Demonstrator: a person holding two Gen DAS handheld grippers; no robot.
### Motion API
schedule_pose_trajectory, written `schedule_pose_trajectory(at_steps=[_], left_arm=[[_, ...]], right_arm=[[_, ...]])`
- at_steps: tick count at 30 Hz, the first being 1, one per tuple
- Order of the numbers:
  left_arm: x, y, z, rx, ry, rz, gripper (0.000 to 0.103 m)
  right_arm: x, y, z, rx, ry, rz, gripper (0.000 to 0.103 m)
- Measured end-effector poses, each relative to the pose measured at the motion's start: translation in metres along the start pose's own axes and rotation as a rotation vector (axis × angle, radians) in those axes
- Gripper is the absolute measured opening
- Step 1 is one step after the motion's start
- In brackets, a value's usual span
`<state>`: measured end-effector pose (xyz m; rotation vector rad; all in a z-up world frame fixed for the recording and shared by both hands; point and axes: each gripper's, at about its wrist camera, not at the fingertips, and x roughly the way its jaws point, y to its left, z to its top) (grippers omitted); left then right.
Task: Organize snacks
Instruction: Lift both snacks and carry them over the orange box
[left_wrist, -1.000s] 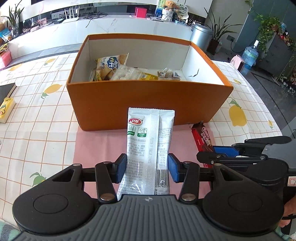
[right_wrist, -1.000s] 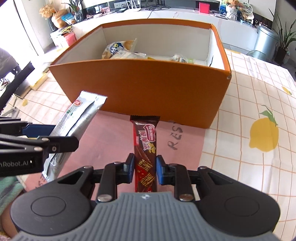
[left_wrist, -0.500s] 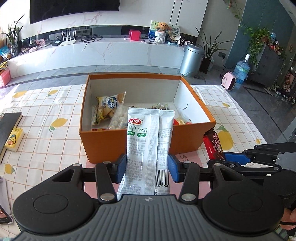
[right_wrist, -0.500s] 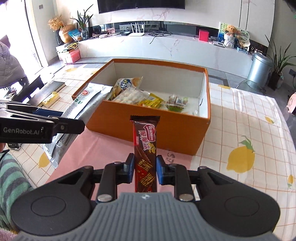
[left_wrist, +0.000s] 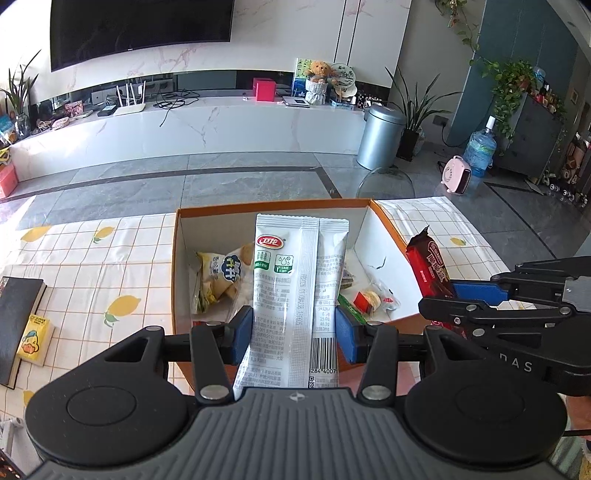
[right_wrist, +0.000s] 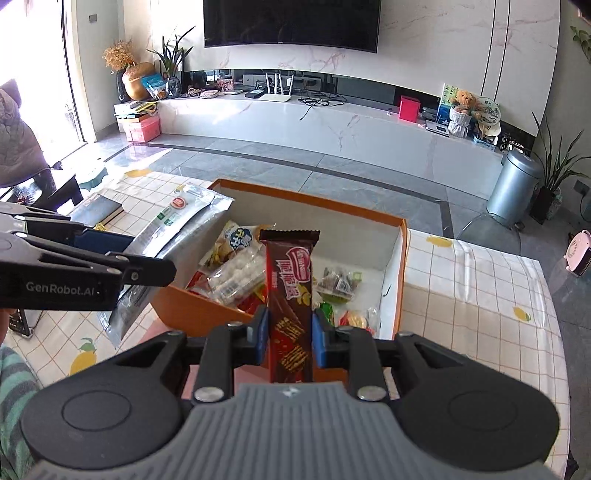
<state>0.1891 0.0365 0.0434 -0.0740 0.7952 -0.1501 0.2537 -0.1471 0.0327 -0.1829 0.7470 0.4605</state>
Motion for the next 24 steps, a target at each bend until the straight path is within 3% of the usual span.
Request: schedule_pose_trajectory(at_steps=[5,11,17,24], left_arm=[[0.022,0.01,0.018,0.006,0.012,-0.002,0.054],[0.069,0.02,0.029,0.013,0.073,-0.006,0.053],[0.113,0.016,0.032,0.052,0.158,0.008,0.053],[0.15,0.015,0.025,0.005,0.241,-0.05,0.054]], right_arm=[[0.027,-0.008,0.02,0.026,-0.006,-0.004,0.021],[0.078,-0.02,0.035,0.033,0.051,-0.018,0.021],[0.131,-0.029,0.043,0.003,0.154,-0.086,0.021],[0.177,-0.042,0.032,-0.013,0.285,-0.167,0.021]])
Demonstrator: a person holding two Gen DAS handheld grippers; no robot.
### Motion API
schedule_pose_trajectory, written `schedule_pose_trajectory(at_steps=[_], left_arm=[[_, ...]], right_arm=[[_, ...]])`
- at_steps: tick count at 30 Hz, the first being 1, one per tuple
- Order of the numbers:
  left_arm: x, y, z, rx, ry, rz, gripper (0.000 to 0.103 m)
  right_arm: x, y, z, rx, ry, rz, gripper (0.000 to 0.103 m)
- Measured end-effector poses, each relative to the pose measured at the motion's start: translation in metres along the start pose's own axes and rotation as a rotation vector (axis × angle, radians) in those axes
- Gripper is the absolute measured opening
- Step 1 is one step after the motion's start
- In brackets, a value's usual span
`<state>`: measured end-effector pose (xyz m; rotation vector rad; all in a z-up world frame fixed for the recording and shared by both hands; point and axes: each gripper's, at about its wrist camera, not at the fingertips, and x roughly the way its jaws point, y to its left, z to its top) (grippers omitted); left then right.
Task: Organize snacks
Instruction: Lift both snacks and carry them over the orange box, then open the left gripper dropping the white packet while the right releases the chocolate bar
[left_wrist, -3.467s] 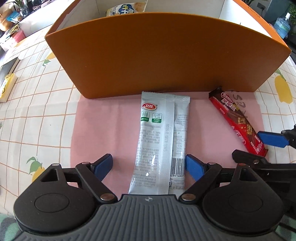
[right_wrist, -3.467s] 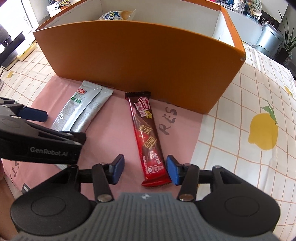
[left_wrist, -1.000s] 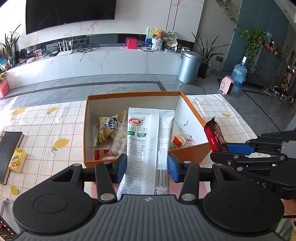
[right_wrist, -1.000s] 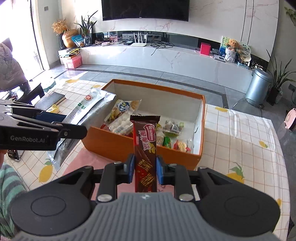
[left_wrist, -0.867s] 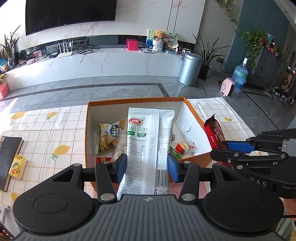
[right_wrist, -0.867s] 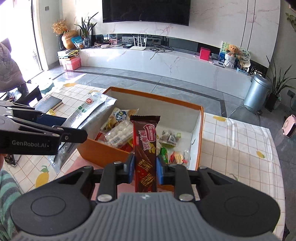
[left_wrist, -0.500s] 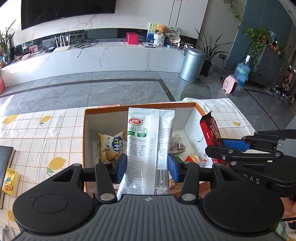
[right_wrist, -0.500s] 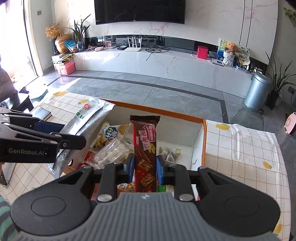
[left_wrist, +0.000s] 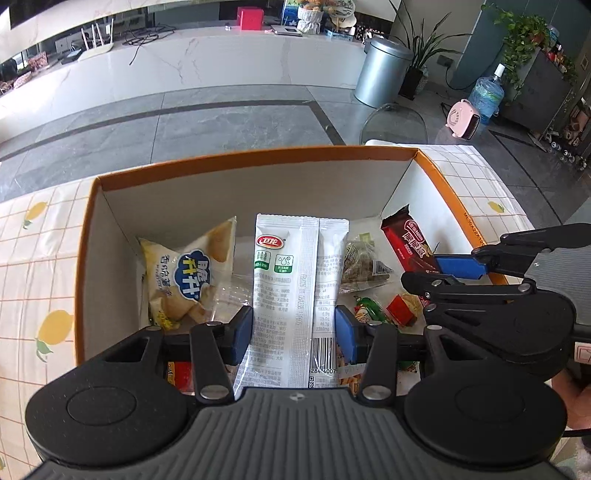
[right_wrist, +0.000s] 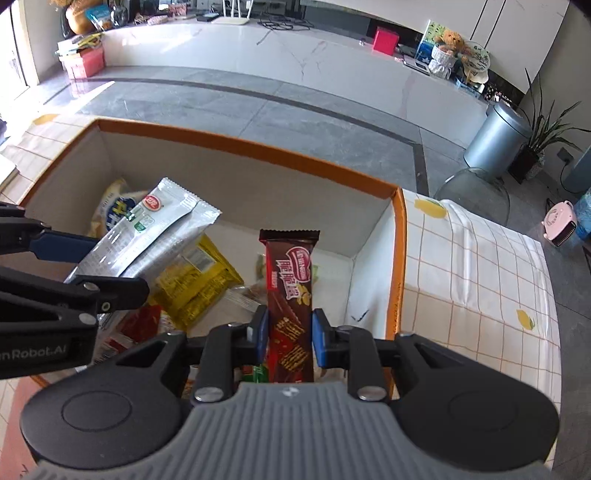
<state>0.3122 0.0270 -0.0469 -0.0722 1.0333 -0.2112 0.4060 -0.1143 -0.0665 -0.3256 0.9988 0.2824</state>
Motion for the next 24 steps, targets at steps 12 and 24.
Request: schedule_pose_trajectory(at_steps=[12,24], left_arm=[[0.015,0.003,0.002,-0.021,0.054,0.038,0.055],[-0.018,-0.007,-0.002,0.007,-0.015,0.059,0.076]], right_arm=[[0.013,0.008,-0.005,-0.094,0.035,-0.033,0.022],[-0.023,0.015,-0.014,-0.163,-0.014,-0.075,0.046]])
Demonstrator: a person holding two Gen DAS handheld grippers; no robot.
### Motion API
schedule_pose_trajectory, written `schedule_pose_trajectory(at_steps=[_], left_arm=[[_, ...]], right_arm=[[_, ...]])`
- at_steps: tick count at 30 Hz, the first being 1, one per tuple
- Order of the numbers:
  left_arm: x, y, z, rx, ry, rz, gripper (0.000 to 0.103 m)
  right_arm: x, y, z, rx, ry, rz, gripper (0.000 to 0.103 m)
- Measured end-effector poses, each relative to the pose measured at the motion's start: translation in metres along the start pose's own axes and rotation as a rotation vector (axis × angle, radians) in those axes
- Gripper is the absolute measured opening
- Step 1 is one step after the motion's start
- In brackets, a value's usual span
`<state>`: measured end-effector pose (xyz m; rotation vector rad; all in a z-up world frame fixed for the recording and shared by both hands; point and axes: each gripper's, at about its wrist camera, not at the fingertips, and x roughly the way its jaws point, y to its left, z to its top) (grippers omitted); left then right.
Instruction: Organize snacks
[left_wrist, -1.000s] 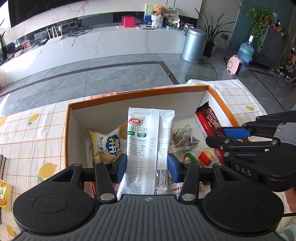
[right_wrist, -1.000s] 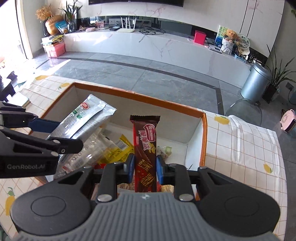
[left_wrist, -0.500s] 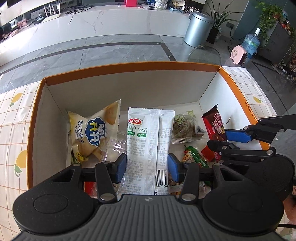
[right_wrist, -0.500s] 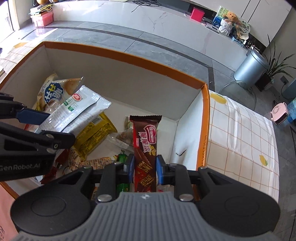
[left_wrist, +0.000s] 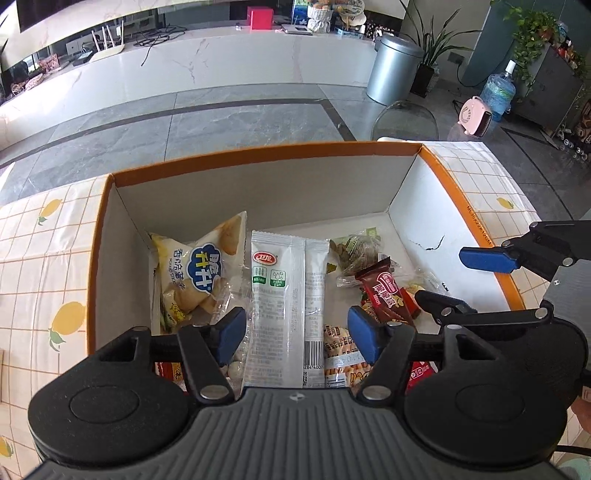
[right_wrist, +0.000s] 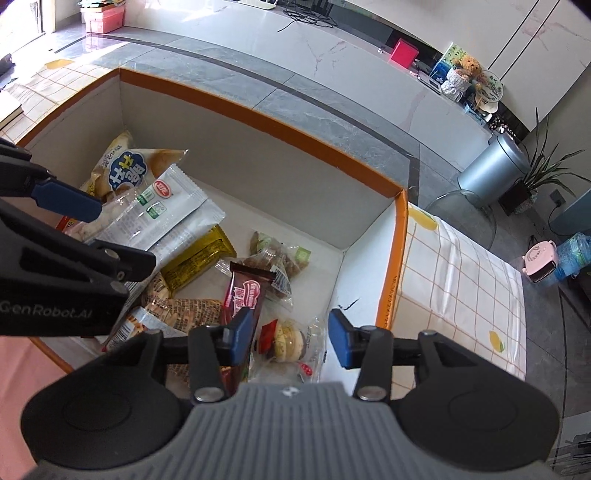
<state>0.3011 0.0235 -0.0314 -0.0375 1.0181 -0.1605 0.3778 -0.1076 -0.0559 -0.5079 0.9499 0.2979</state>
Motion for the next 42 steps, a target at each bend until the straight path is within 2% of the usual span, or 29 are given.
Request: schedule_pose_trajectory(at_steps=[13,15,23,25,27,34,37,42], left_arm=[[-0.087,-0.019,-0.021,0.024,-0.208,0.083,0.077],[-0.099,-0.02,-0.025,0.023,-0.234,0.092,0.077],[-0.138,-0.029,-0.06,0.038,-0.364,0.158,0.081],[-0.146,-0.03,-0.071,0.038,-0.392,0.177,0.085],[-0.151,-0.03,-0.082,0.034,-0.405,0.19,0.087],[-0.156,-0.024,-0.118,-0.01,-0.401,0.224,0.087],[-0.157,-0.026,-0.13,-0.008,-0.408,0.249,0.087],[-0.155,-0.025,-0.144,-0.008,-0.418,0.237,0.088]], right_arm=[[-0.089,0.005,-0.027,0.074,-0.135,0.018,0.068],[-0.105,0.004,-0.033,0.095,-0.165,0.024,0.075],[-0.159,-0.002,-0.066,0.239,-0.275,0.063,0.079],[-0.17,-0.001,-0.078,0.284,-0.306,0.072,0.08],[-0.18,0.001,-0.09,0.327,-0.334,0.074,0.085],[-0.199,0.019,-0.133,0.439,-0.412,0.092,0.087],[-0.203,0.029,-0.147,0.461,-0.448,0.082,0.091],[-0.205,0.044,-0.163,0.472,-0.492,0.043,0.096]])
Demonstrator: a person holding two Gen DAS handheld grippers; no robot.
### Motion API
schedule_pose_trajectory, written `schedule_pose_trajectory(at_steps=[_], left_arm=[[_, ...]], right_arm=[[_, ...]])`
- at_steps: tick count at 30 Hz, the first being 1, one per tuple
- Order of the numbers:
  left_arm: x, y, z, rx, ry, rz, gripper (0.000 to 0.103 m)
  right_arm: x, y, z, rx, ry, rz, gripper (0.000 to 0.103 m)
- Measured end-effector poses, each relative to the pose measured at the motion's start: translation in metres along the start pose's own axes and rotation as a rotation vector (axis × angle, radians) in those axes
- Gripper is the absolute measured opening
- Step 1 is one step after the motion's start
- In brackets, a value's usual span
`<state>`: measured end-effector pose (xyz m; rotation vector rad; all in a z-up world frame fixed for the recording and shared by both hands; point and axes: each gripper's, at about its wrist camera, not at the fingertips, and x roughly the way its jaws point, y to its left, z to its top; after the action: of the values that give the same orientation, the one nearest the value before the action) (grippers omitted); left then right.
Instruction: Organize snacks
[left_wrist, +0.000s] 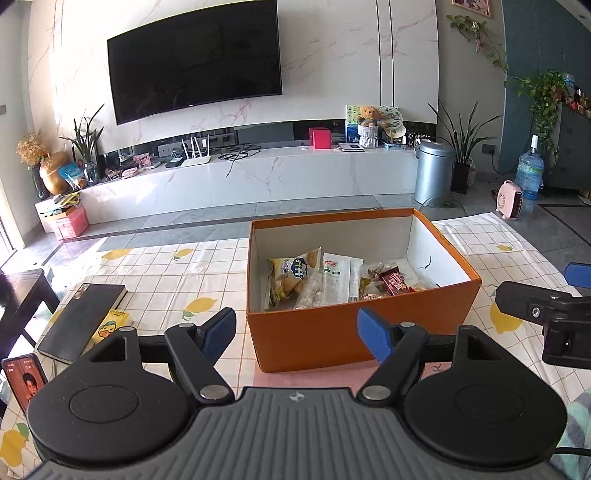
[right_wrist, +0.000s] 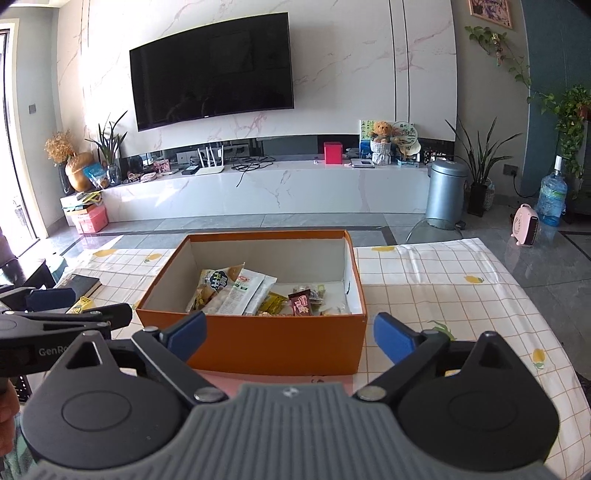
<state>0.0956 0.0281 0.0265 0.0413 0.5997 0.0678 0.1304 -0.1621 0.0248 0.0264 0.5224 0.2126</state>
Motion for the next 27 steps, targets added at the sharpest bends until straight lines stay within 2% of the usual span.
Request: schedule_pose_trajectory(at_steps=[7,18,27], left_arm=[[0.012,0.002,-0.014,-0.028,0.034,-0.007,0.089],[0.031,-0.008,-0.026,-0.002,0.074,0.011,0.089],[0.039,-0.015,-0.028,0.019,0.1,0.012,0.089]], right_arm=[[0.003,0.005,-0.017,-0.014,-0.039,-0.031,0.097],[0.034,-0.003,-0.037,-0.016,0.017,-0.034,0.097],[0.045,-0.011,-0.043,-0.02,0.023,-0.041,0.097]])
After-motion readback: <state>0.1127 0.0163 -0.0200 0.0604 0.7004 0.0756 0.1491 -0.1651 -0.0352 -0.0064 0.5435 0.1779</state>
